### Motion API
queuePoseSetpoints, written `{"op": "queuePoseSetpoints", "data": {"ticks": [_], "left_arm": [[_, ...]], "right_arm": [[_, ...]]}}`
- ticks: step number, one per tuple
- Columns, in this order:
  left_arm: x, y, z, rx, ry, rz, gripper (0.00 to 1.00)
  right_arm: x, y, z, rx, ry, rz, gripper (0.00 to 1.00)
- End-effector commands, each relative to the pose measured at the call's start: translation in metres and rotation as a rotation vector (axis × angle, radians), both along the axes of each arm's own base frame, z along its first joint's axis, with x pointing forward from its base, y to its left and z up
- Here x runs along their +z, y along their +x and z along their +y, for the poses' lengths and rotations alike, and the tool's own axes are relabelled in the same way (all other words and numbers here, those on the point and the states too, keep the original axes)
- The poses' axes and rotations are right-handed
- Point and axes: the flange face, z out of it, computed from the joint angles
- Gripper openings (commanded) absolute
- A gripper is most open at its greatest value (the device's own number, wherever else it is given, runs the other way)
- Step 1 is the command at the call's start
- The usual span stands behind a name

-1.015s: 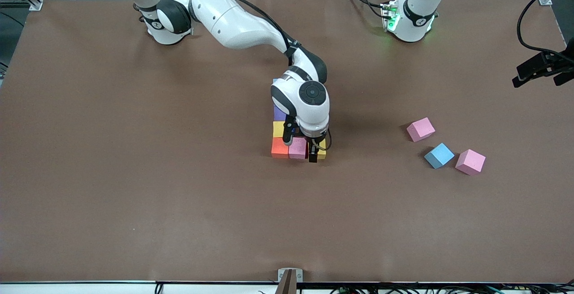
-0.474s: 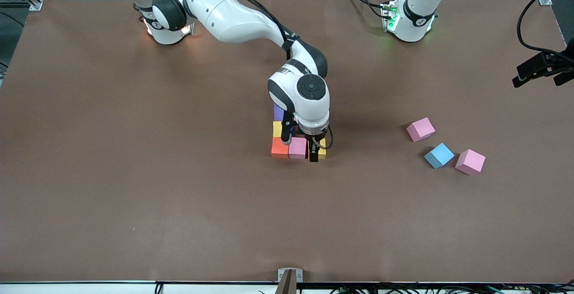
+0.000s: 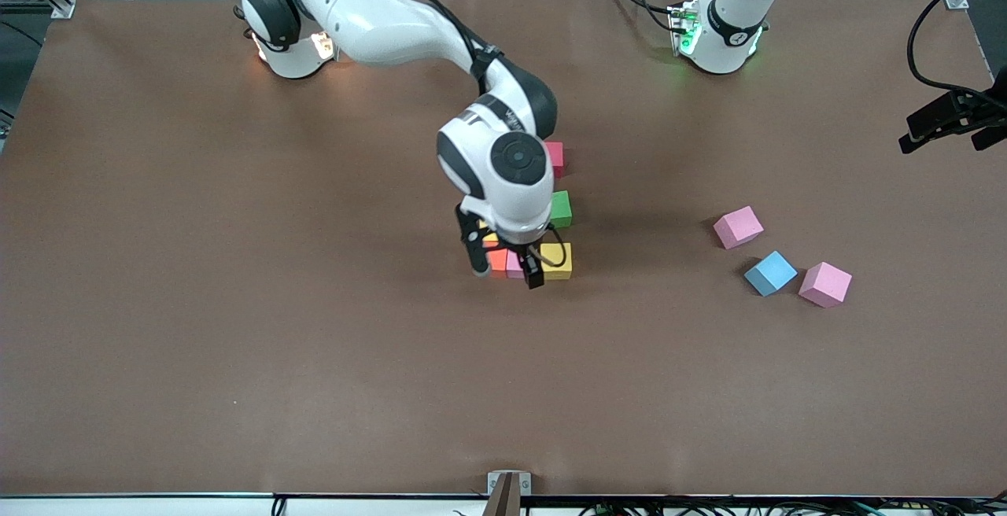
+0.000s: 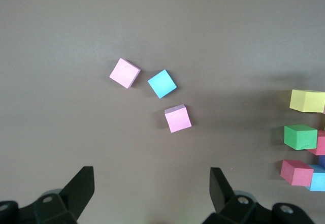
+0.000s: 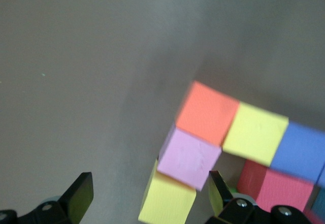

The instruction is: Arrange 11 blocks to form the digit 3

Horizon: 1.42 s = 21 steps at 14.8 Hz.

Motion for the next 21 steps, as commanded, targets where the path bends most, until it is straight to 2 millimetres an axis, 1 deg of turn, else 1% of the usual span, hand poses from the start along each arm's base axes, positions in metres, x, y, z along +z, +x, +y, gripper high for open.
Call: {"op": "queuePoseSetpoints", "data": {"ticks": [1, 3, 5, 6, 7, 8, 9, 11, 12, 13, 15, 17, 18, 21], "left_arm": [[0.004, 0.003, -0.002, -0.003, -0.009, -0.01, 1.0], [0.004, 0.003, -0.002, -0.001, -0.009, -0.01, 1.0], [0.004, 0.003, -0.002, -0.001, -0.011, -0.01, 1.0], [0.004, 0.003, -0.002, -0.001, -0.012, -0.01, 1.0], [0.004, 0.003, -0.001, 0.0, -0.012, -0.01, 1.0], [0.004, 0.003, -0.001, 0.0, -0.012, -0.01, 1.0], [0.004, 0.003, -0.001, 0.0, -0.012, -0.01, 1.0], [0.004, 0.003, -0.001, 0.0, -0.012, -0.01, 1.0], [0.004, 0.003, -0.001, 0.0, -0.012, -0.01, 1.0], [0.004, 0.003, -0.001, 0.0, -0.012, -0.01, 1.0], [0.004, 0.003, -0.001, -0.001, -0.012, -0.01, 1.0], [0.004, 0.003, -0.001, -0.001, -0.012, -0.01, 1.0], [0.004, 0.003, -0.001, -0.001, -0.012, -0.01, 1.0], [0.004, 0.003, -0.001, 0.0, -0.012, -0.01, 1.0]], "right_arm": [[0.02, 0.03, -0.053, 0.139, -0.027, 0.031, 1.0], [0.033, 0.047, -0.095, 0.259, -0.049, 0.085, 1.0], [0.05, 0.063, -0.136, 0.341, -0.045, 0.118, 1.0], [0.056, 0.074, -0.164, 0.382, -0.034, 0.14, 1.0], [0.063, 0.079, -0.183, 0.438, -0.032, 0.161, 1.0], [0.066, 0.084, -0.207, 0.51, -0.031, 0.199, 1.0], [0.07, 0.09, -0.233, 0.567, -0.023, 0.222, 1.0], [0.08, 0.103, -0.294, 0.687, -0.001, 0.263, 1.0], [0.09, 0.108, -0.324, 0.746, 0.011, 0.271, 1.0], [0.096, 0.11, -0.347, 0.811, 0.018, 0.284, 1.0], [0.116, 0.113, -0.398, 0.932, 0.019, 0.289, 1.0], [0.126, 0.112, -0.441, 1.026, 0.042, 0.308, 1.0], [0.133, 0.11, -0.458, 1.064, 0.042, 0.316, 1.0], [0.156, 0.099, -0.495, 1.158, 0.018, 0.371, 1.0]]}}
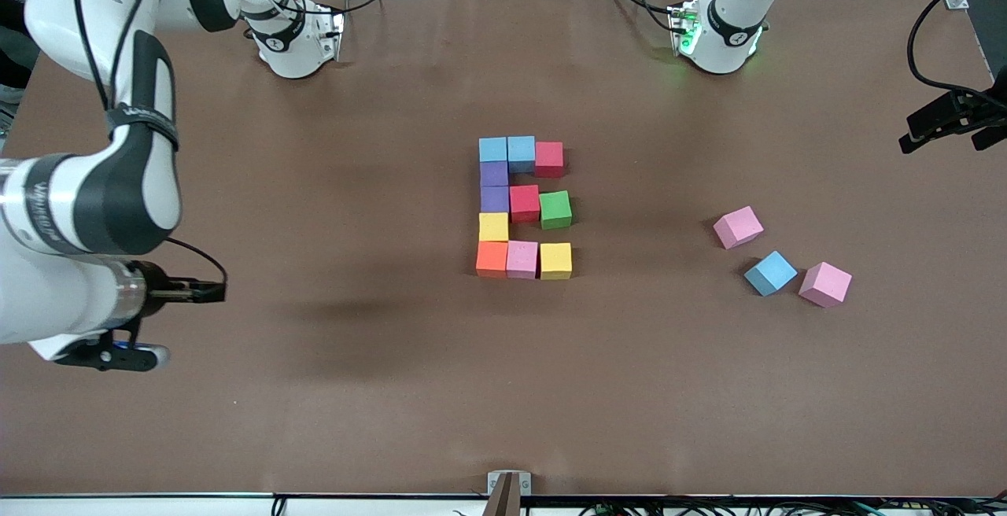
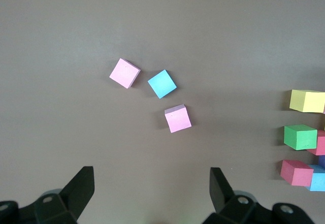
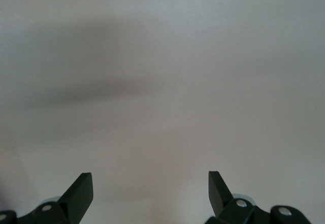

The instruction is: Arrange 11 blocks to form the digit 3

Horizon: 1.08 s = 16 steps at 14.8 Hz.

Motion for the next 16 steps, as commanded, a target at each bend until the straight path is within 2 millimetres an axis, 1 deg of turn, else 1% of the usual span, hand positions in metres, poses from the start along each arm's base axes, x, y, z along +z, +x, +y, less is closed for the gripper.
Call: {"op": "queuePoseSetpoints", "data": {"ticks": [1, 2, 3, 7, 9, 12, 13, 14, 16], "left_arm": [[0.004, 0.003, -0.001, 0.0, -0.012, -0.01, 1.0], [0.004, 0.003, -0.001, 0.0, -0.012, -0.01, 1.0], [0.004, 0.003, -0.001, 0.0, -0.012, -0.01, 1.0], [0.004, 0.003, -0.001, 0.0, -0.012, -0.01, 1.0], [0.004, 0.003, -0.002, -0.001, -0.011, -0.009, 1.0], [0.004, 0.003, -0.002, -0.001, -0.011, -0.009, 1.0], [0.004, 0.003, -0.002, -0.001, -0.012, -0.01, 1.0], [0.004, 0.003, -0.002, -0.003, -0.012, -0.01, 1.0], [0.004, 0.003, -0.002, 0.0, -0.011, -0.009, 1.0]], "right_arm": [[0.023, -0.017, -0.027, 0.089, 0.0, 0.045, 1.0], [0.029, -0.022, -0.038, 0.094, 0.01, 0.055, 1.0], [0.039, -0.03, -0.05, 0.085, 0.009, 0.048, 1.0], [0.059, -0.047, -0.061, 0.073, -0.013, 0.032, 1.0], [0.058, -0.059, -0.068, 0.072, -0.001, 0.009, 1.0], [0.051, -0.094, -0.081, 0.073, 0.024, -0.091, 1.0], [0.05, -0.101, -0.084, 0.073, 0.028, -0.107, 1.0], [0.053, -0.102, -0.086, 0.069, 0.029, -0.107, 1.0], [0.063, -0.1, -0.087, 0.066, 0.025, -0.113, 1.0]]}}
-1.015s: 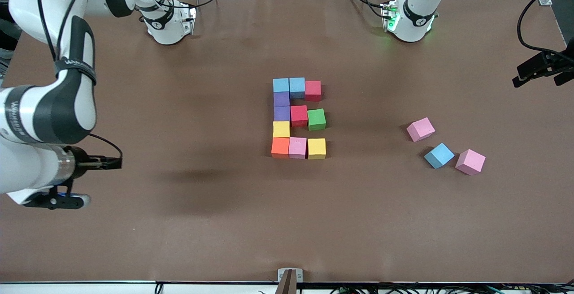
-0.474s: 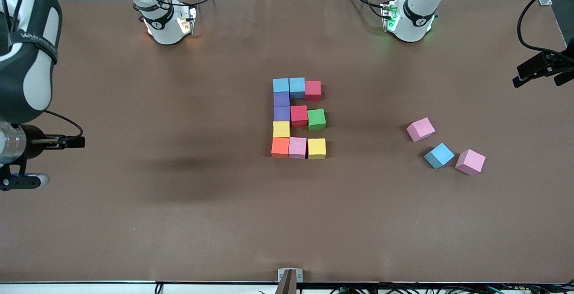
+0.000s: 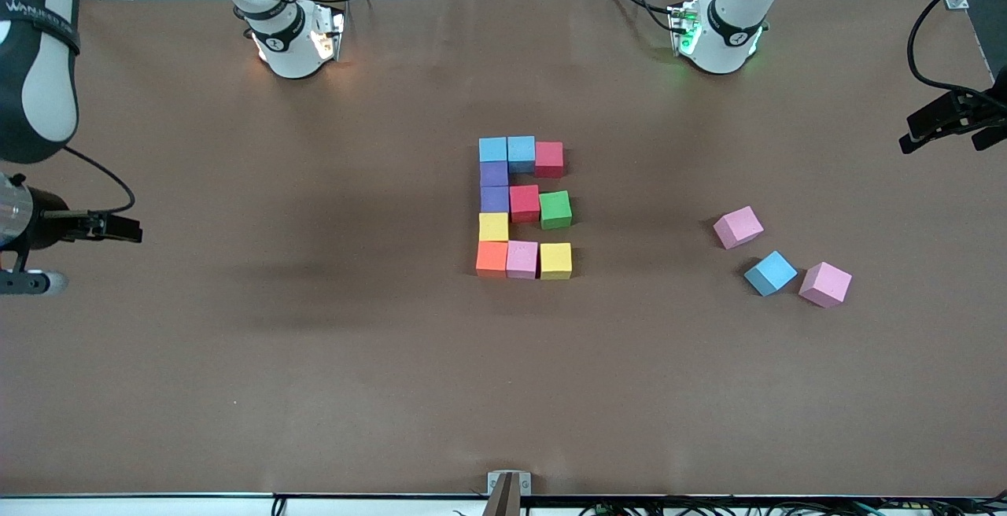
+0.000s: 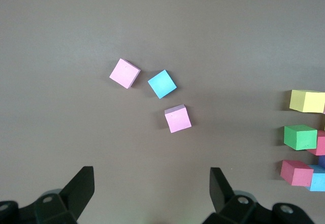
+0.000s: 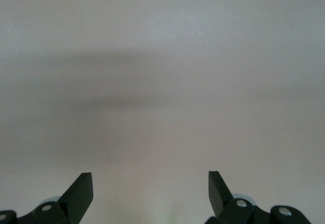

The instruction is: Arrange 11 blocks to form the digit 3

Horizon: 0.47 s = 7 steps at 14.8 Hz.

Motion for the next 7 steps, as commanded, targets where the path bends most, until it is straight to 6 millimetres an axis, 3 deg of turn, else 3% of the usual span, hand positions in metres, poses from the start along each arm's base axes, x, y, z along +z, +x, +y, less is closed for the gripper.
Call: {"op": "queuePoseSetpoints", "data": {"ticks": [1, 4, 7], "left_arm": [[0.004, 0.003, -0.002, -0.001, -0.012, -0.009, 1.0], [0.004, 0.003, -0.002, -0.001, -0.011, -0.009, 1.0], [0.004, 0.003, -0.002, -0.001, -0.011, -0.009, 1.0]], "right_arm": [[0.016, -0.013, 0.0, 0.018, -0.009, -0.022, 1.0], [0.02, -0.012, 0.001, 0.019, -0.006, -0.026, 1.0], [0.026, -0.011, -0.017, -0.027, 0.01, -0.044, 1.0]]}}
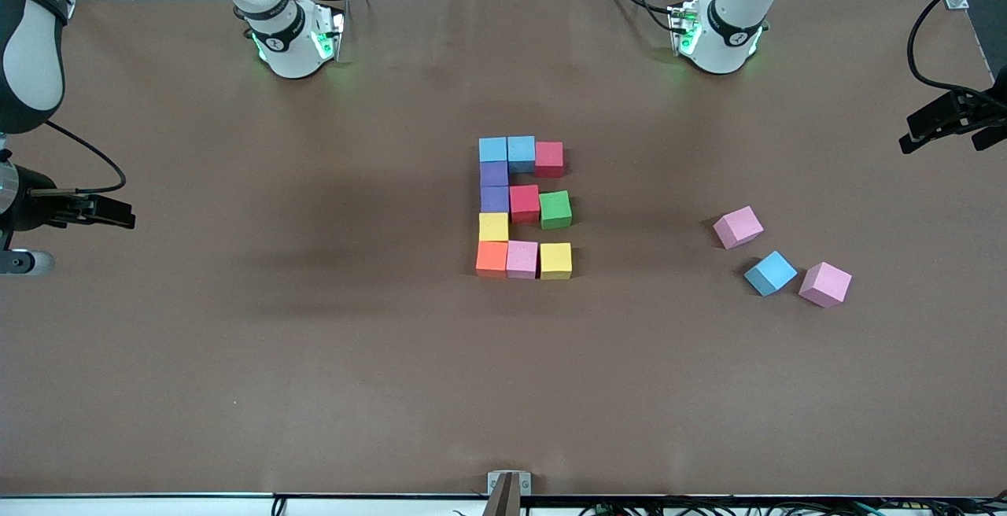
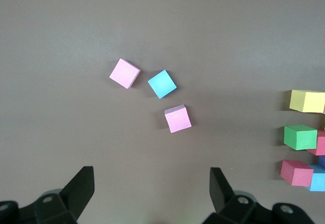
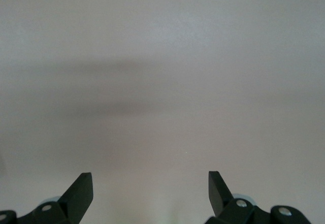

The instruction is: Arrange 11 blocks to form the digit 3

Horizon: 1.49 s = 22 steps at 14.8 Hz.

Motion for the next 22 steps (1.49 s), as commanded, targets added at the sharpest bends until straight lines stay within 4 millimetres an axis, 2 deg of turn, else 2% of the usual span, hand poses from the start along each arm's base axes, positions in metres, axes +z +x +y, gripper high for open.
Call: {"op": "queuePoseSetpoints", "data": {"ticks": [1, 5, 9, 11, 12, 13, 15, 17, 19, 21, 22], "left_arm": [[0.004, 0.003, -0.002, -0.001, -0.011, -0.009, 1.0], [0.004, 0.003, -0.002, -0.003, -0.011, -0.009, 1.0], [0.004, 0.003, -0.002, -0.004, -0.011, -0.011, 1.0], [0.004, 0.003, -0.002, -0.004, -0.011, -0.011, 1.0], [0.004, 0.003, -0.002, -0.003, -0.011, -0.011, 1.0], [0.004, 0.003, -0.002, -0.004, -0.011, -0.011, 1.0], [0.004, 0.003, -0.001, -0.004, -0.009, -0.011, 1.0], [0.004, 0.003, -0.001, -0.006, -0.009, -0.011, 1.0], [0.004, 0.003, -0.001, -0.006, -0.009, -0.011, 1.0], [0.004, 0.003, -0.001, -0.007, -0.009, -0.011, 1.0], [0.004, 0.003, -0.001, -0.007, -0.009, -0.011, 1.0]], "right_arm": [[0.009, -0.003, -0.008, -0.017, 0.014, -0.018, 1.0], [0.027, -0.003, 0.011, 0.019, 0.016, -0.045, 1.0], [0.036, -0.015, 0.01, 0.009, 0.03, 0.012, 1.0], [0.051, -0.018, 0.015, 0.015, 0.056, 0.009, 1.0], [0.05, -0.021, 0.015, 0.013, 0.063, 0.028, 1.0], [0.052, -0.021, 0.012, 0.01, 0.075, 0.024, 1.0], [0.053, -0.022, -0.008, -0.021, 0.098, 0.012, 1.0], [0.054, -0.02, -0.012, -0.017, 0.107, -0.008, 1.0], [0.06, -0.02, -0.005, -0.002, 0.095, -0.027, 1.0], [0.075, -0.027, 0.0, 0.015, 0.048, -0.051, 1.0], [0.081, -0.03, 0.01, 0.032, 0.04, -0.056, 1.0]]}}
